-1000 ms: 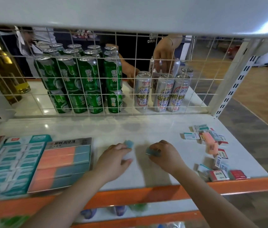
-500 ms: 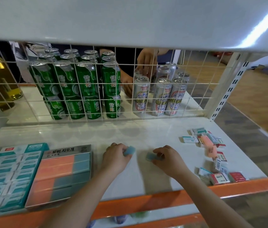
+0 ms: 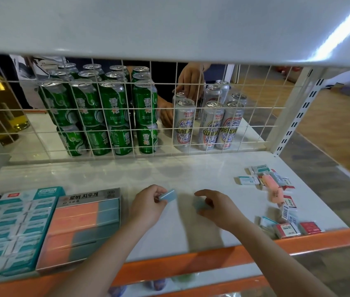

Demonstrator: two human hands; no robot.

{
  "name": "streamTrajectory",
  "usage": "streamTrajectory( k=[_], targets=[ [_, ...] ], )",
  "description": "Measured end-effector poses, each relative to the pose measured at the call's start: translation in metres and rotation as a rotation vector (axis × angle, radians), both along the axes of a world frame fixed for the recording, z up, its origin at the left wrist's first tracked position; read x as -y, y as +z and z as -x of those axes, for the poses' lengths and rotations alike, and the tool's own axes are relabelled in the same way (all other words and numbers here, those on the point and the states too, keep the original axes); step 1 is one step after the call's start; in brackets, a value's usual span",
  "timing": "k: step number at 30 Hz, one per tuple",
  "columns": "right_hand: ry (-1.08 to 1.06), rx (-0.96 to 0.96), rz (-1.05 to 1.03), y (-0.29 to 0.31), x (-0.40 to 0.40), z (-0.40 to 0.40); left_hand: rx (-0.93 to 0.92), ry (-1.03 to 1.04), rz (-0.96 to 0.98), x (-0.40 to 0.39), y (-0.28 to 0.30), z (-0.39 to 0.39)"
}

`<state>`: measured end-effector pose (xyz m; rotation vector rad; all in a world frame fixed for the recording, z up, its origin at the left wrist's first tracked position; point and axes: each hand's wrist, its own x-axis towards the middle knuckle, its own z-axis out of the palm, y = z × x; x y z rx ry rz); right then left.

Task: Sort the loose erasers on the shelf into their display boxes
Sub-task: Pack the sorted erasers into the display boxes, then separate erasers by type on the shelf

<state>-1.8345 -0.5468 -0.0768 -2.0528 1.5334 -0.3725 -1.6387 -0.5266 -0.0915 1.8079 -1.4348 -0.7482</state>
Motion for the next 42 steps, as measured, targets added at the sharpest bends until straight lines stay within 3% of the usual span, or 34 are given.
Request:
streamTrajectory(
  k=[12,18,29,42],
  targets=[
    [0.012,0.017,0.040,0.005,-0.006,0.003,-0.169,-0.034,-0.021,-0.011,0.006,-0.002],
    [-0.198,0.361,0.130,0.013,-0.010,0.004,-0.234,-0.036,0.023,-0.016,0.011,-0.001],
    [-0.319,0.910,-0.094,0.023,-0.033,-0.002,-0.418,-0.016,0.144,-0.031,0.025,0.009],
    [-0.313,0.916,-0.111,0.021,-0.056,-0.003,-0.380,-0.010,0.138,-0.055,0.015,0.002]
  ],
)
